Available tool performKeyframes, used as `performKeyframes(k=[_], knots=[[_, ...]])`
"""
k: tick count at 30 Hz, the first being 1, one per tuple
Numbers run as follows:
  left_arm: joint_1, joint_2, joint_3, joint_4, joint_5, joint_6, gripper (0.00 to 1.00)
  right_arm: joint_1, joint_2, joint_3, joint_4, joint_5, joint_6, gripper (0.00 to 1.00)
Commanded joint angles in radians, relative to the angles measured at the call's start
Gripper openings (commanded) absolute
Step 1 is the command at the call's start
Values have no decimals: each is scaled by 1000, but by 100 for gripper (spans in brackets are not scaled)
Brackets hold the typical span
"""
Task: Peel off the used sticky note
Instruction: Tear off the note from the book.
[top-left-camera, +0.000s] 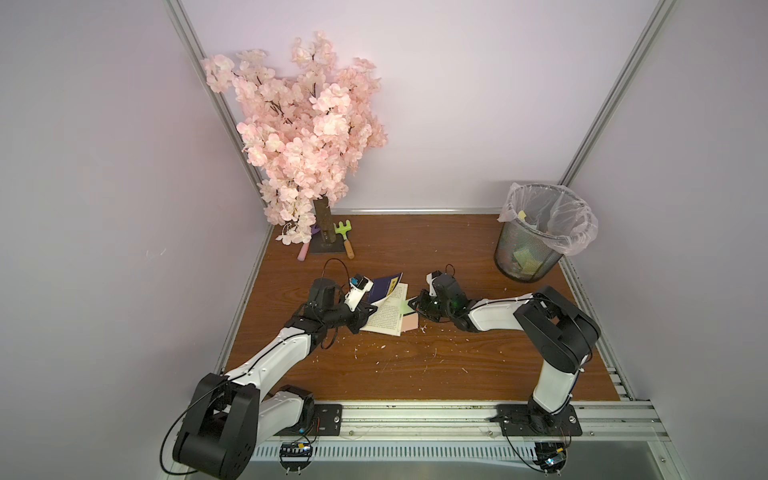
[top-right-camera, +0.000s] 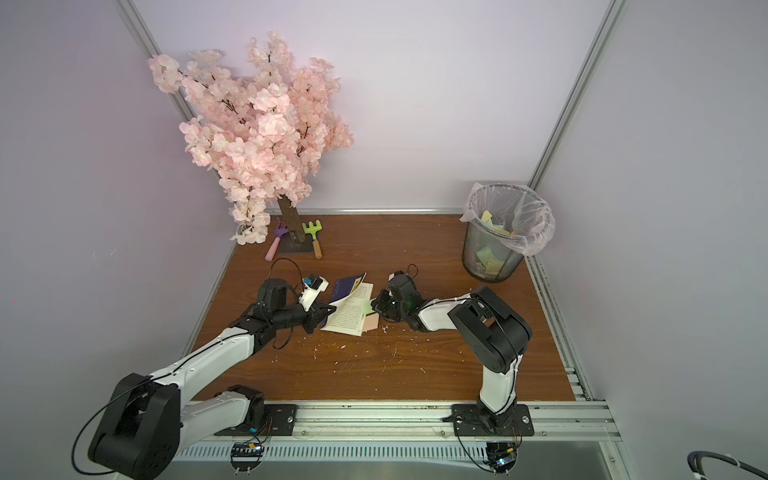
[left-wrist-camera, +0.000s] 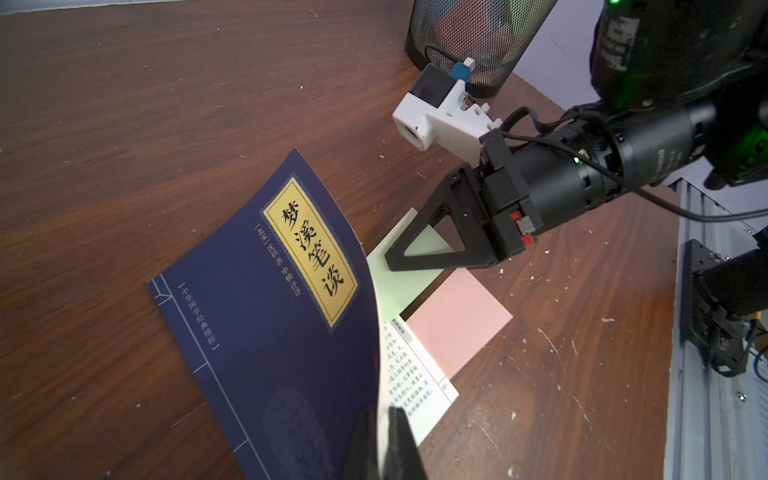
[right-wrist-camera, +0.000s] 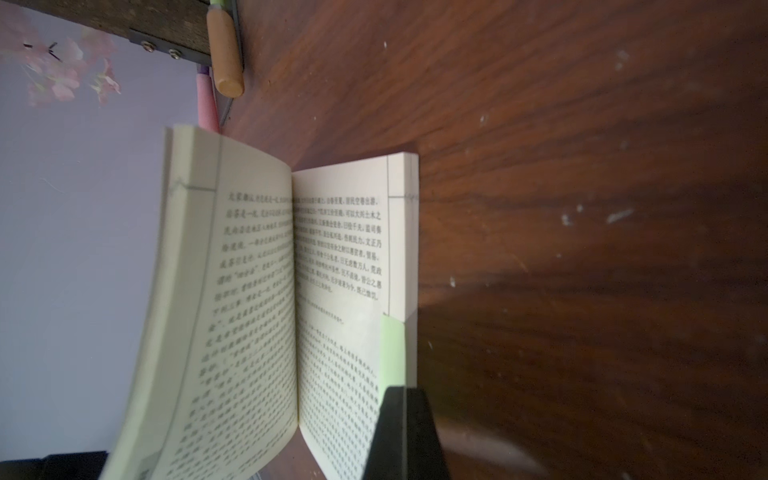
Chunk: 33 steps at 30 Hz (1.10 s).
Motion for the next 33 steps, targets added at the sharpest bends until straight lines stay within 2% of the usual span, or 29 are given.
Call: performKeyframes(k=[1, 15, 26, 33], knots=[[14, -12, -11, -4, 31, -12, 2, -8, -38, -12, 35, -6, 10, 0], [14, 15, 0, -3, 18, -16, 2, -107, -132, -83, 36, -81, 0, 0], [14, 22, 2, 0, 22, -20, 2, -162, -238, -121, -24, -85, -61, 0], [15, 17, 7, 1, 11, -25, 2, -174, -216, -100, -44, -185, -82, 0]])
